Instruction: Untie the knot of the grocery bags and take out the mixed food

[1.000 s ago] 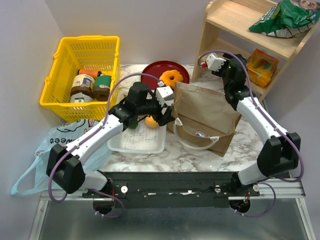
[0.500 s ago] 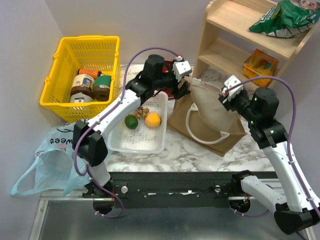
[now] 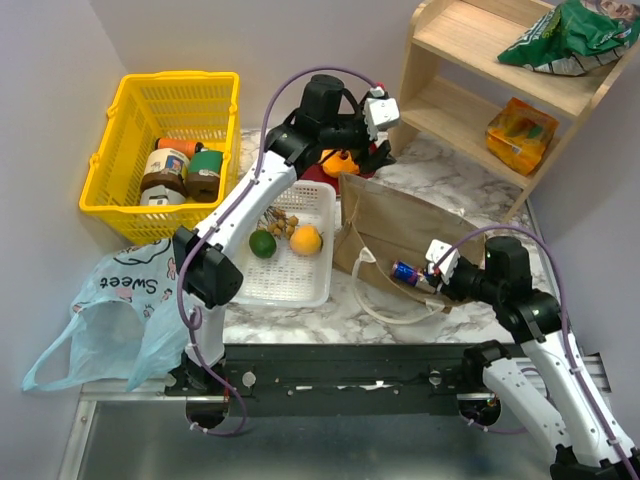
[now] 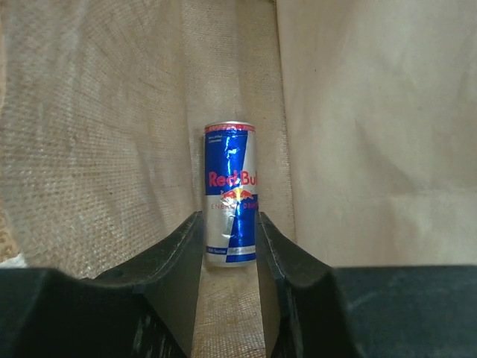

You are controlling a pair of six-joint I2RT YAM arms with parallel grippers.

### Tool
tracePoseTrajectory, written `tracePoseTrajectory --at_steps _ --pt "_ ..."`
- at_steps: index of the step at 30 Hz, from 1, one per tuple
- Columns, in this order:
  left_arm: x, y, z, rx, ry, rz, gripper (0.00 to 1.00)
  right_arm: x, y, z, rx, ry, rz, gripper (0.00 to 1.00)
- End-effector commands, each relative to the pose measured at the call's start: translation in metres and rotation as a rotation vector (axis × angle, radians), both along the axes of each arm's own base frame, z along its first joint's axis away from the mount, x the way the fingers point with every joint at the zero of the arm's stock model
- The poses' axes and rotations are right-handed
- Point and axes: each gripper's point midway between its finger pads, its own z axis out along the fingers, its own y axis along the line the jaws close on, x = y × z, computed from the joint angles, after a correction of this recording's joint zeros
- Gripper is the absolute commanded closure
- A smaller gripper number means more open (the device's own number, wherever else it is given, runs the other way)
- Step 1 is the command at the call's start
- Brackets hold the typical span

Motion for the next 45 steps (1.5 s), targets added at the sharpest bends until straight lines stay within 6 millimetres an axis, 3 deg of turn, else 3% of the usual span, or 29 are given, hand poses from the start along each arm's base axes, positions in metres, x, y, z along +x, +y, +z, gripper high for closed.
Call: tracePoseTrajectory --at_steps 1,7,11,12,13,14,16,17,20,23,24,25,28,29,31,32,35,37,38,41,43,45 --pt "-0.054 0.008 -0.025 0.157 0.025 -0.269 0.16 -0.023 0.001 -0.015 -0.010 0.066 0.052 0.58" --pt "-0.118 0.024 -0.092 0.369 0.050 -0.476 0.17 -0.017 0.000 -0.019 -0.001 0.081 0.015 0.56" --pt "-0.138 0.025 -0.112 0.437 0.094 -0.484 0.20 -0.008 0.000 -0.014 -0.007 0.059 0.004 0.55" --pt "-0.122 0.020 -0.116 0.465 0.032 -0.413 0.22 -0.006 0.000 -0.012 -0.008 0.048 0.003 0.55" --pt "-0.121 0.022 -0.137 0.498 0.051 -0.386 0.24 -0.005 0.000 -0.012 -0.012 0.046 0.003 0.54" --pt "-0.118 0.020 -0.136 0.493 0.022 -0.349 0.27 -0.004 0.000 -0.012 -0.018 0.042 0.007 0.54" --pt "-0.101 0.014 -0.136 0.477 -0.027 -0.268 0.49 -0.005 -0.001 -0.013 -0.031 0.040 0.017 0.54" --pt "-0.099 0.011 -0.132 0.467 -0.025 -0.257 0.71 -0.004 -0.002 -0.012 -0.038 0.030 0.019 0.54" --pt "-0.096 0.002 -0.100 0.392 0.041 -0.204 1.00 -0.003 -0.005 -0.008 -0.070 0.001 0.035 0.53" --pt "-0.100 -0.003 -0.045 0.223 0.111 -0.131 1.00 -0.002 -0.013 -0.010 -0.146 -0.055 0.061 0.52" --pt "-0.098 -0.007 -0.023 0.152 0.062 -0.119 1.00 0.002 -0.019 -0.011 -0.181 -0.085 0.050 0.50" --pt "-0.109 -0.001 -0.005 0.097 0.064 -0.106 1.00 0.003 -0.022 -0.014 -0.209 -0.108 0.057 0.49" --pt "-0.118 0.007 0.039 -0.050 -0.046 -0.085 1.00 0.006 -0.031 -0.022 -0.307 -0.206 0.105 0.45" --pt "-0.121 0.008 0.011 -0.026 -0.004 -0.084 1.00 0.006 -0.032 -0.031 -0.334 -0.214 0.124 0.44" --pt "-0.123 0.012 -0.004 -0.035 -0.024 -0.079 1.00 0.005 -0.033 -0.038 -0.361 -0.210 0.150 0.43" --pt "-0.131 0.018 -0.042 0.007 0.025 -0.073 1.00 0.005 -0.033 -0.043 -0.364 -0.197 0.151 0.43" --pt "-0.153 0.025 -0.105 0.119 0.101 -0.136 1.00 0.004 -0.034 -0.056 -0.380 -0.131 0.162 0.43" --pt "-0.162 0.030 -0.135 0.191 0.203 -0.146 1.00 0.004 -0.031 -0.057 -0.366 -0.111 0.168 0.43" --pt "-0.157 0.027 -0.147 0.215 0.262 -0.119 1.00 0.006 -0.028 -0.056 -0.343 -0.109 0.157 0.43" --pt "-0.156 0.021 -0.164 0.245 0.401 -0.088 0.95 0.019 -0.014 -0.042 -0.288 -0.140 0.175 0.41" --pt "-0.150 0.013 -0.157 0.186 0.423 -0.055 0.95 0.030 -0.005 -0.029 -0.272 -0.162 0.193 0.41" --pt "-0.140 0.006 -0.147 0.142 0.437 -0.020 0.99 0.034 0.001 -0.036 -0.281 -0.109 0.236 0.41"
